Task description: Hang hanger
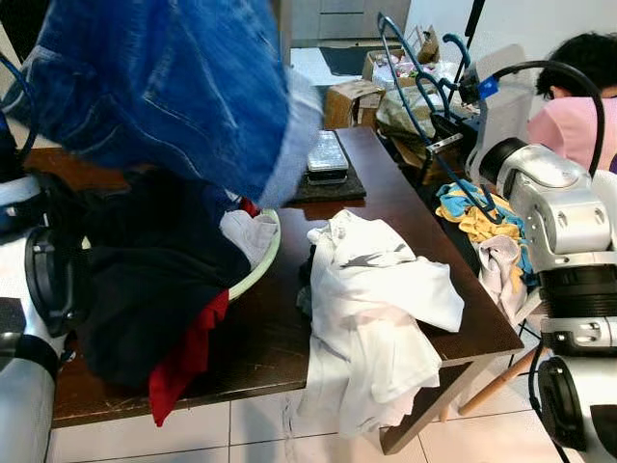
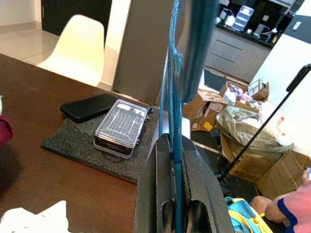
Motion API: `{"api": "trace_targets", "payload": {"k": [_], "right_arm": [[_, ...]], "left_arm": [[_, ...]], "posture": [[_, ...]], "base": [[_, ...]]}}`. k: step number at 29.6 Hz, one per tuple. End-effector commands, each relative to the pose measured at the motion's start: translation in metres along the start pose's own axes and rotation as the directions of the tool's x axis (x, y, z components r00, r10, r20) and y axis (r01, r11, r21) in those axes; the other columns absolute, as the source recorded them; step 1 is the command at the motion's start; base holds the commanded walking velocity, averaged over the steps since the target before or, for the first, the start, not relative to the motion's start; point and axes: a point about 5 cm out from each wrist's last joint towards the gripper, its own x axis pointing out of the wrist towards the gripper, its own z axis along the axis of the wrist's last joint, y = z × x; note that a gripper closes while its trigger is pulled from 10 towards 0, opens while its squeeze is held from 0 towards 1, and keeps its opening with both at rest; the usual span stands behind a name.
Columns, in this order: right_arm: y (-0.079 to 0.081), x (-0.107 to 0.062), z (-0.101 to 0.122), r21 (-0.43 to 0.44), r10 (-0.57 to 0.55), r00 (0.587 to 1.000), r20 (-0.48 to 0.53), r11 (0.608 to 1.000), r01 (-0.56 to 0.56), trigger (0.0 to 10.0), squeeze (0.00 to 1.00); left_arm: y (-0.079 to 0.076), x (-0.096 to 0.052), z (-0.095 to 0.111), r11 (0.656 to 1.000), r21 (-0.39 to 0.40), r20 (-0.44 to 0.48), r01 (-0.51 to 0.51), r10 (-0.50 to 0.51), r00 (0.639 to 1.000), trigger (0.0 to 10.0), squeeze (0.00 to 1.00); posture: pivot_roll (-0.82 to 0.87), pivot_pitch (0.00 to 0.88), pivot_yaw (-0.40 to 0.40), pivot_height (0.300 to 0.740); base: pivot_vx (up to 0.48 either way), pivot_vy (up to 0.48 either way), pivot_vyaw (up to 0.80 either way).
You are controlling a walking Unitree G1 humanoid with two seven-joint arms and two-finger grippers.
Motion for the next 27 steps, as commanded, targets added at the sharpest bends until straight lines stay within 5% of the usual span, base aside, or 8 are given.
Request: {"api": "trace_targets", "payload": {"k": [1,5,9,14,15,16,21,27], "right_arm": [[-0.003,0.001,0.003,-0.006,-0.003,1.000,0.011,1.000,0.003,10.0,0.00],[-0.001,0.001,0.002,-0.014,0.024,1.000,0.001,1.000,-0.024,10.0,0.00],[0.002,0.001,0.001,-0.021,0.078,0.997,0.001,0.997,-0.078,10.0,0.00],[0.000,0.002,0.002,-0.018,0.079,0.997,0.011,0.997,-0.079,10.0,0.00],[-0.001,0.003,0.004,0.000,0.080,0.996,0.028,0.997,-0.080,10.0,0.00],[0.001,0.004,0.007,0.034,0.086,0.994,0.062,0.996,-0.088,10.0,0.00],[0.010,0.004,0.015,0.128,0.130,0.977,0.167,0.980,-0.152,10.0,0.00],[0.020,0.002,0.025,0.282,0.160,0.936,0.314,0.925,-0.253,10.0,0.00]], "left_arm": [[-0.007,-0.005,0.005,0.995,-0.035,0.000,0.097,-0.097,0.995,2.4,0.00],[-0.016,-0.029,-0.014,0.972,-0.070,-0.098,0.225,-0.231,0.968,3.4,0.00],[-0.024,-0.067,-0.042,0.933,-0.131,-0.269,0.334,-0.358,0.894,2.7,0.00],[-0.027,-0.084,-0.051,0.913,-0.150,-0.344,0.379,-0.408,0.846,3.5,0.00],[-0.027,-0.089,-0.056,0.922,-0.140,-0.372,0.362,-0.388,0.843,5.5,0.00],[-0.030,-0.092,-0.062,0.927,-0.131,-0.385,0.351,-0.374,0.844,10.0,0.00],[-0.044,-0.086,-0.068,0.925,-0.110,-0.345,0.363,-0.379,0.859,10.0,0.00],[-0.059,-0.057,-0.078,0.932,-0.131,-0.222,0.337,-0.359,0.907,10.0,0.00]], "posture": [[0.13,0.035,0.008,0.740],[0.13,0.042,0.003,0.740],[0.14,0.049,-0.005,0.740],[0.14,0.052,-0.009,0.740],[0.14,0.054,-0.011,0.740],[0.14,0.055,-0.018,0.740],[0.13,0.055,-0.020,0.740],[0.12,0.053,-0.020,0.740]], "base": [[0.000,0.000,0.00],[0.000,0.000,0.00],[0.000,0.000,0.00],[0.000,0.000,0.00],[0.000,0.000,0.00],[0.000,0.000,0.00],[0.000,0.000,0.00],[0.000,0.000,0.00]]}}
